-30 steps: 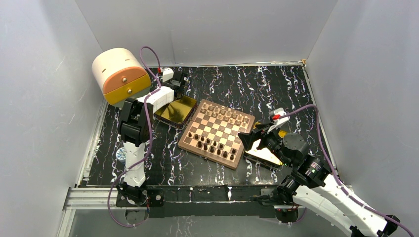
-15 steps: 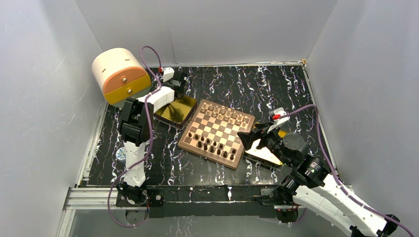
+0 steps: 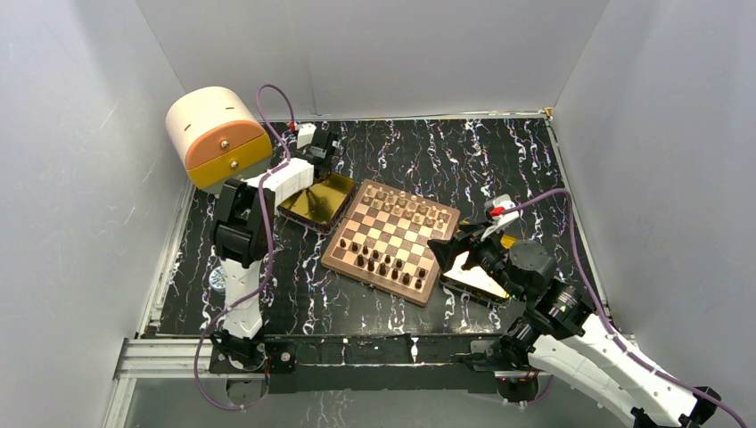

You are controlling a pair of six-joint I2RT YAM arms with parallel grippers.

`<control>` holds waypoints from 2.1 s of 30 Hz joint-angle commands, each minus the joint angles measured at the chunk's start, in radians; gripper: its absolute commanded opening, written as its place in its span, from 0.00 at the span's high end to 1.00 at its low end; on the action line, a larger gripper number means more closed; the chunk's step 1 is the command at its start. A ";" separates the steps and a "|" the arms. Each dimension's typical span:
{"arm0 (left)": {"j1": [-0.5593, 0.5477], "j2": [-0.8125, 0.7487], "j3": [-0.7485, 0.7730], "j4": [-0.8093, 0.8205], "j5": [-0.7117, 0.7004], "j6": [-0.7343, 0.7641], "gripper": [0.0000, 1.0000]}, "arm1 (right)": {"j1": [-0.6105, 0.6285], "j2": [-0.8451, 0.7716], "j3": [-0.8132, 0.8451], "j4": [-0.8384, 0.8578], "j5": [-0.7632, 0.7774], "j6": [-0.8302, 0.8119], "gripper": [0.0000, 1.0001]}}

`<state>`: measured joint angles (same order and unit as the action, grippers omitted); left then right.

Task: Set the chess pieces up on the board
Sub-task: Pick up the chess piece from the storage box, then place the chess piece on the chessboard.

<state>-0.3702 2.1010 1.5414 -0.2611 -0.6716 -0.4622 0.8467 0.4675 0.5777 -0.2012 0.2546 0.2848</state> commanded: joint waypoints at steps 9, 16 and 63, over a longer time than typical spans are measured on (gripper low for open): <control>-0.012 -0.207 -0.111 0.002 0.087 0.062 1.00 | 0.005 0.015 0.011 0.068 -0.026 0.023 0.01; -0.012 -0.246 -0.143 0.023 0.105 0.099 1.00 | 0.004 0.016 0.028 0.053 -0.017 0.023 0.01; -0.470 -0.850 -0.512 -0.293 0.348 0.001 1.00 | 0.003 0.020 0.112 -0.045 0.001 0.043 0.01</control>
<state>-0.8040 1.2842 1.0740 -0.5903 -0.2520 -0.4145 0.8467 0.4904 0.6456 -0.2638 0.2405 0.3164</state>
